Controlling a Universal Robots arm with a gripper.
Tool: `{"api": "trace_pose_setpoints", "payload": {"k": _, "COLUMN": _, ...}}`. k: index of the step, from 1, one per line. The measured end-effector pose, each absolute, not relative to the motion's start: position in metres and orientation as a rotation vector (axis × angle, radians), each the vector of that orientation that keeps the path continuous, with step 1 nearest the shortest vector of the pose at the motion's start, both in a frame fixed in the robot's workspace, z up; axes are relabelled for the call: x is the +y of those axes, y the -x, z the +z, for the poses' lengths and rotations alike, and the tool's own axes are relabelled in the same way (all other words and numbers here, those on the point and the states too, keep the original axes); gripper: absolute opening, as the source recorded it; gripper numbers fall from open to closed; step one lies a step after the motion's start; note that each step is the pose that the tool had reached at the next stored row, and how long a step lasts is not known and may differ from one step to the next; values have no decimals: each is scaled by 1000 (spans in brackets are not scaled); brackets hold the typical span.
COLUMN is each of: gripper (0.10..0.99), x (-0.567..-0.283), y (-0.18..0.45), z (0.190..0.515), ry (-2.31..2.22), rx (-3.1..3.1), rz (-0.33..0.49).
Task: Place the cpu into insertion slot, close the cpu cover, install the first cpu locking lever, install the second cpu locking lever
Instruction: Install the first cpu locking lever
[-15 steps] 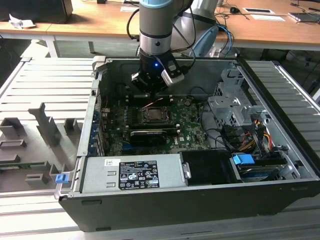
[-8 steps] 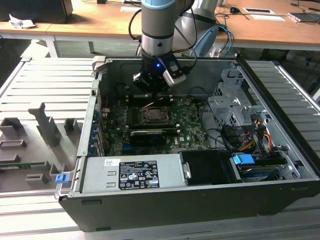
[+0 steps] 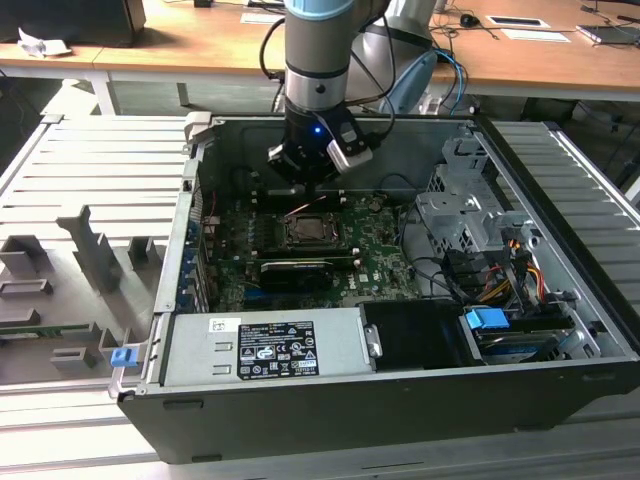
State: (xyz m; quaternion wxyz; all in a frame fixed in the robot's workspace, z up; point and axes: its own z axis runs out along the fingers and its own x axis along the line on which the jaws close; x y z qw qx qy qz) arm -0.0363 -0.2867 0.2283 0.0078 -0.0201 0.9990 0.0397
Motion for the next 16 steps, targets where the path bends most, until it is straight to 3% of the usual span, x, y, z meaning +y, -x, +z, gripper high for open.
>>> {"api": "trace_pose_setpoints", "payload": {"k": 16, "gripper": 106, "x": -286, "y": 31, "z": 225, "ry": 63, "rx": 3123, "rz": 125}}
